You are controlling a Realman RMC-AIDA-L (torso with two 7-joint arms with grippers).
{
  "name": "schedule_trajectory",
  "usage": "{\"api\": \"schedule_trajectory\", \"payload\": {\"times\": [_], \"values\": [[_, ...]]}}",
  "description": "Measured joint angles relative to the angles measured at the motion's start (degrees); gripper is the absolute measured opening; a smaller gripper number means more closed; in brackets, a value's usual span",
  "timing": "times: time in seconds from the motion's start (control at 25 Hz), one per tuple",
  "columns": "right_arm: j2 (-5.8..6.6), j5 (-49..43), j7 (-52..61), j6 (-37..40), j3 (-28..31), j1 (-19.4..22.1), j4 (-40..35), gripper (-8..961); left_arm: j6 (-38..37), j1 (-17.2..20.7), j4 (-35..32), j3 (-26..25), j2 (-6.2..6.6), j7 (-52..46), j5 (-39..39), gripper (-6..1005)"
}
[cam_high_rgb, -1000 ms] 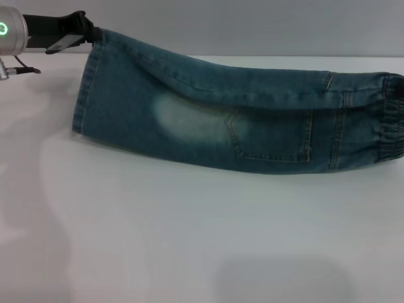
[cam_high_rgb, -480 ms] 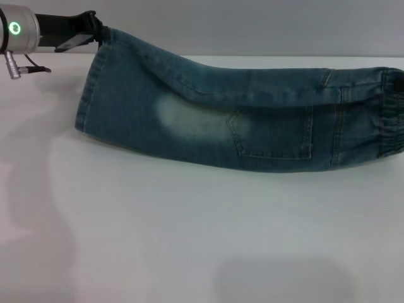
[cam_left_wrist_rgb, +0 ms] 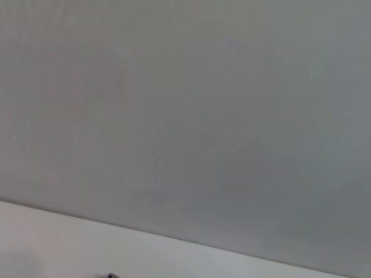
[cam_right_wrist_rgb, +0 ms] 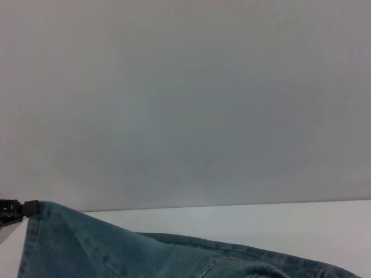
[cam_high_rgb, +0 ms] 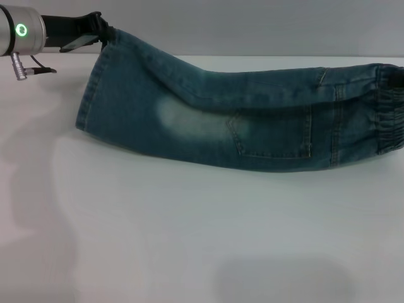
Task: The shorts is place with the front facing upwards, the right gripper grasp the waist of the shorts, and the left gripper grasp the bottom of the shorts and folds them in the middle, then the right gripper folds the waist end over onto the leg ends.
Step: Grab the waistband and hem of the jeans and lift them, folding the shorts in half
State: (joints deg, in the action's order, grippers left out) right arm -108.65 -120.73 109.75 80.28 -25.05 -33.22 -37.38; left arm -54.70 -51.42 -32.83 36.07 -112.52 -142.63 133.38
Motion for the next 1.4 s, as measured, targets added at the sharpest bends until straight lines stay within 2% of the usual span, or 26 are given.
{"api": "schedule_trajectory", "payload": {"times": [0.08, 0.28, 0.52, 0.96, 1.16, 1.4], "values": [[-0.09, 0.03, -0.08, 0.15, 0.06, 0.0, 0.02, 4, 0.52, 0.0, 0.0, -0.01, -0.11, 0.1, -0.01, 91], [-0.46, 0.06, -0.14, 0.48, 0.24, 0.0, 0.04, 4, 2.4, 0.0, -0.15, 0.26, -0.86, 0.31, 0.23, 193], [-0.71, 1.23, -0.16, 0.65, 0.06, 0.13, -0.21, 4, 3.23, 0.0, -0.35, 1.37, -1.07, 0.68, 0.09, 316], [-0.42, 2.43, 0.31, -1.7, 0.18, -0.65, -2.1, 5, 3.42, 0.1, -0.35, 1.38, -1.63, 2.04, 0.02, 765], [-0.51, 2.3, 0.93, -6.71, -0.14, -1.26, -0.77, 26, 3.17, 0.32, -0.4, 1.38, -1.64, 2.04, 0.02, 832], [-0.64, 2.02, 1.08, -13.11, -0.37, -2.47, 2.53, 50, 3.36, 0.44, -0.38, 1.37, -1.64, 2.1, 0.03, 832]]}}
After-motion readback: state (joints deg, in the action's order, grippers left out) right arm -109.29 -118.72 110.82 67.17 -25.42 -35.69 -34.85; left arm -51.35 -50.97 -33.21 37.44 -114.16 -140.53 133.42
